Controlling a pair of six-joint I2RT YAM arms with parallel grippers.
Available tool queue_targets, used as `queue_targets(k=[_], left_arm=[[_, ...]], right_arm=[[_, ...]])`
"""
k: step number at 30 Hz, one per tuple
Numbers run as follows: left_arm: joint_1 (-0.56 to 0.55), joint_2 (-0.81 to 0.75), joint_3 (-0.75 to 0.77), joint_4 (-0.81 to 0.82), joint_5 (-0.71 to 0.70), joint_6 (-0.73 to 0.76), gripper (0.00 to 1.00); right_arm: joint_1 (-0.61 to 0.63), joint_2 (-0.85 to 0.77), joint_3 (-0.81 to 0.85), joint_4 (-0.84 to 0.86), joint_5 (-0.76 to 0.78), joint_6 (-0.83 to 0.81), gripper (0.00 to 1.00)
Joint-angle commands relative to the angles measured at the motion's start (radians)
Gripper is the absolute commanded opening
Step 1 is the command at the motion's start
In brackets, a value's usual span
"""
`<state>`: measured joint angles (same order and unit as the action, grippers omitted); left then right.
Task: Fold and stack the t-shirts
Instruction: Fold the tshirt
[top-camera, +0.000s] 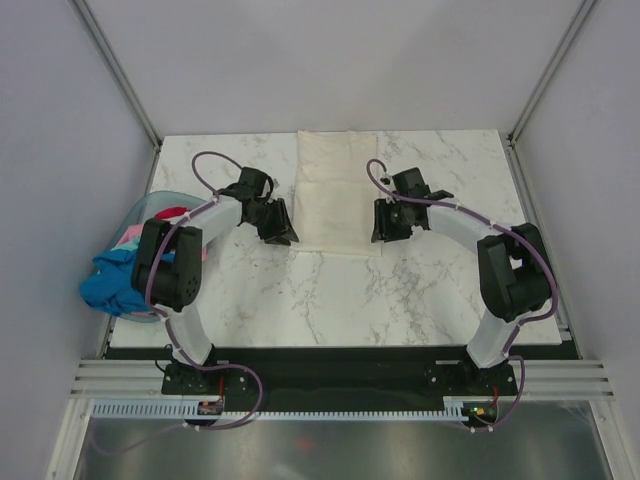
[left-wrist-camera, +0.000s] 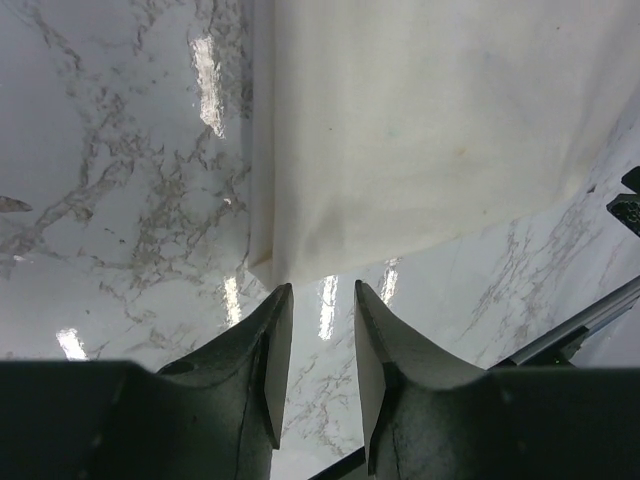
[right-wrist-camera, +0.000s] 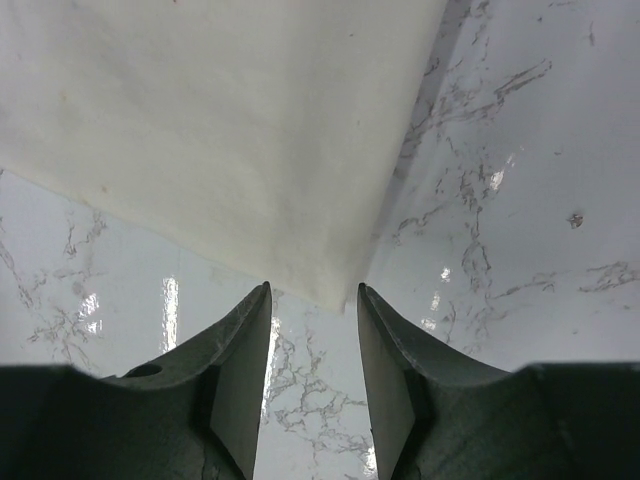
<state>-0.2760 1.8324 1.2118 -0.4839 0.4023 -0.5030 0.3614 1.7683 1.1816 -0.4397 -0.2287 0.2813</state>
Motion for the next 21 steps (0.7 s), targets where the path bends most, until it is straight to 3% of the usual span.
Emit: queue_targets(k=[1,7,10,12,13,16,17,21], left_arm=[[-0.002,0.03,0.034,0.041,0.043,0.044,0.39],[-0.006,0.054,0.012,0.047,0.024,0.037,0.33],[-0.014,0.065,0.012,0.048,0.03,0.032,0.22],[-0.022,0.065,0.008,0.05,0.027,0.027,0.08],[-0.023,0.061,0.003,0.05,0.023,0.024,0.03],[-0.029,0.041,-0.029,0.05,-0.003,0.014,0.02],[-0.032,0.022,-0.04,0.05,-0.011,0.009,0.02],[-0.037,-0.028,-0.096,0.05,-0.057,-0.012,0.02]], right_arm=[[-0.007,0.025,-0.013,0.029,-0.001,-0.004,0.48],[-0.007,0.037,-0.054,0.064,-0.009,-0.002,0.48],[-0.01,0.052,-0.077,0.081,-0.012,-0.001,0.47],[-0.009,0.057,-0.083,0.09,-0.011,0.001,0.45],[-0.009,0.056,-0.094,0.094,-0.009,0.002,0.3],[-0.01,0.024,-0.118,0.105,0.029,0.006,0.05],[-0.013,0.013,-0.125,0.113,0.032,0.004,0.0],[-0.018,-0.038,-0.157,0.122,0.04,0.006,0.0]])
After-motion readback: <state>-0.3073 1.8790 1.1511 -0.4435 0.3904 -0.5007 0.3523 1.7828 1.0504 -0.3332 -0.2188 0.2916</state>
